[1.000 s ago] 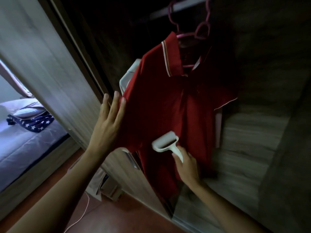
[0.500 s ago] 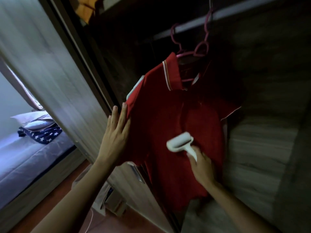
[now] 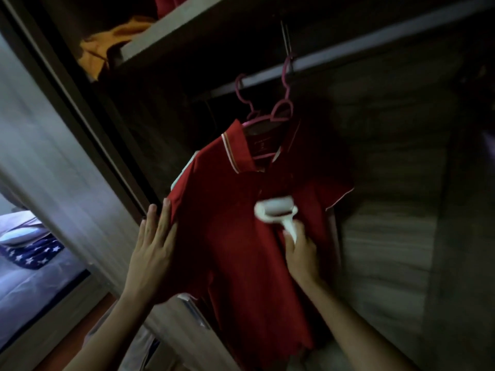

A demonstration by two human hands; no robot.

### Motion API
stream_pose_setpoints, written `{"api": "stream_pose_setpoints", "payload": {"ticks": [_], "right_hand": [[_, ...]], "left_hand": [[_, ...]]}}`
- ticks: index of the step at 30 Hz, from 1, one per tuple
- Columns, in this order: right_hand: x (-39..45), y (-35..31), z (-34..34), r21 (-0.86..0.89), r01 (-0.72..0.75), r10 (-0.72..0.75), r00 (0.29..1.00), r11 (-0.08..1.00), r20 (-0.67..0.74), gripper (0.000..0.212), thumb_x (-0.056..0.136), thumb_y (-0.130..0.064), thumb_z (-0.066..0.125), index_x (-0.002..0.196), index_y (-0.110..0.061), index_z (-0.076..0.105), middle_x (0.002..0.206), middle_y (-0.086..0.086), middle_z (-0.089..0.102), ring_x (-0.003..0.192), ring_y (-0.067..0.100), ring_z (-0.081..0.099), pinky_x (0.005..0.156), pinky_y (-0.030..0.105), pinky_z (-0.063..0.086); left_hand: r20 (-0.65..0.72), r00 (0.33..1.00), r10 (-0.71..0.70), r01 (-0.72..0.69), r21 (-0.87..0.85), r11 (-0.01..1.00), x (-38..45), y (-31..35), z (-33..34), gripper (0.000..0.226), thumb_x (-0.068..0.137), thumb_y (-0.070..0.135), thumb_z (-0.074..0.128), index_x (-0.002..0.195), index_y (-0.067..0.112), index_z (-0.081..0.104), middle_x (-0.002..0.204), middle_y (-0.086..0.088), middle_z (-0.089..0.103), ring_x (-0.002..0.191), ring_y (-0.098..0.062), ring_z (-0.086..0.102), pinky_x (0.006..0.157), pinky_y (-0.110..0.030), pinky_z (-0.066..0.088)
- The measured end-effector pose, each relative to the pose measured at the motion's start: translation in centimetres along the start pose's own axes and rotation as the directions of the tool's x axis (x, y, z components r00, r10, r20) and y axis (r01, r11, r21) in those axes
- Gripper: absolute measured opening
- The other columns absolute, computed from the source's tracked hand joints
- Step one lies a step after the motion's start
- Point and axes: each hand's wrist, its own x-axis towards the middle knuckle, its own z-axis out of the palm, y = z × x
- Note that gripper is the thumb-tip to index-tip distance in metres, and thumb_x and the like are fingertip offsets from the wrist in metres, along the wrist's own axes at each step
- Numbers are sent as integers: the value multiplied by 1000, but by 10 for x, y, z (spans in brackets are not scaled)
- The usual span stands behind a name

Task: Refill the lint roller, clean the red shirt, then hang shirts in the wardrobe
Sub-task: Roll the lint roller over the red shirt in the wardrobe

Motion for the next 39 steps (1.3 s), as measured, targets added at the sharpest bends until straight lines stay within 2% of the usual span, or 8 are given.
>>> {"api": "stream_pose_setpoints", "payload": {"ticks": [3,8,11,16,22,24,32,39], "right_hand": [[-24,29,2,-71,-57,66,991,996,119,36,97,-28,52,132,-21,52,96,2,71,86,21,68,62,23,37],[17,-16,-25,235,2,74,947,972,-314,30,97,-15,52,126,-7,56,93,-5,58,77,6,52,63,13,32],[68,-54,-45,385,29,135,910,922,-391,25,100,-19,47,121,-6,52,80,-3,57,59,-1,51,53,9,35],[70,-32,-25,299,-27,133,932,954,-338,27,99,-22,49,123,-10,53,78,-7,58,63,10,58,56,19,35],[-25,74,10,79,-222,222,975,972,18,30,98,-19,52,126,-10,55,82,5,65,69,19,62,52,11,38],[-30,79,8,91,-227,229,973,970,-15,31,97,-18,51,127,-10,54,92,6,69,80,25,67,62,23,42],[74,-10,-29,376,-43,185,918,926,-350,33,101,-24,44,131,-11,46,83,-5,58,65,7,54,53,10,39],[26,73,12,184,-213,227,972,960,-57,35,98,-17,51,131,-9,51,101,4,64,89,27,64,69,24,37]], "left_hand": [[13,1000,-1,1,8,1000,2,-4,1,150,22,46,94,146,2,24,159,-17,-4,146,-38,-4,118,-53,6],[41,999,19,-20,5,1000,3,-7,2,155,17,46,94,145,3,19,159,-17,-5,146,-37,-4,117,-45,-2],[35,999,17,-18,18,1000,4,-8,2,150,22,38,96,145,4,17,159,-16,-6,146,-37,-3,117,-45,-2],[3,1000,18,-18,13,1000,6,-7,5,148,19,34,97,143,3,22,160,-15,-7,147,-34,-5,118,-44,-4],[-44,998,51,-51,13,999,4,-3,4,142,21,29,97,141,3,25,159,-13,-10,147,-32,-8,116,-46,0],[-35,998,50,-49,17,999,4,-3,3,142,23,31,97,141,3,24,159,-14,-10,147,-32,-8,116,-46,0],[-75,996,47,-45,24,999,5,-3,5,129,33,21,96,140,1,27,159,-13,-10,147,-29,-10,117,-43,-3],[-90,995,38,-34,46,998,8,-6,11,126,34,16,95,140,-1,28,159,-15,-7,147,-31,-8,118,-43,-5]]}}
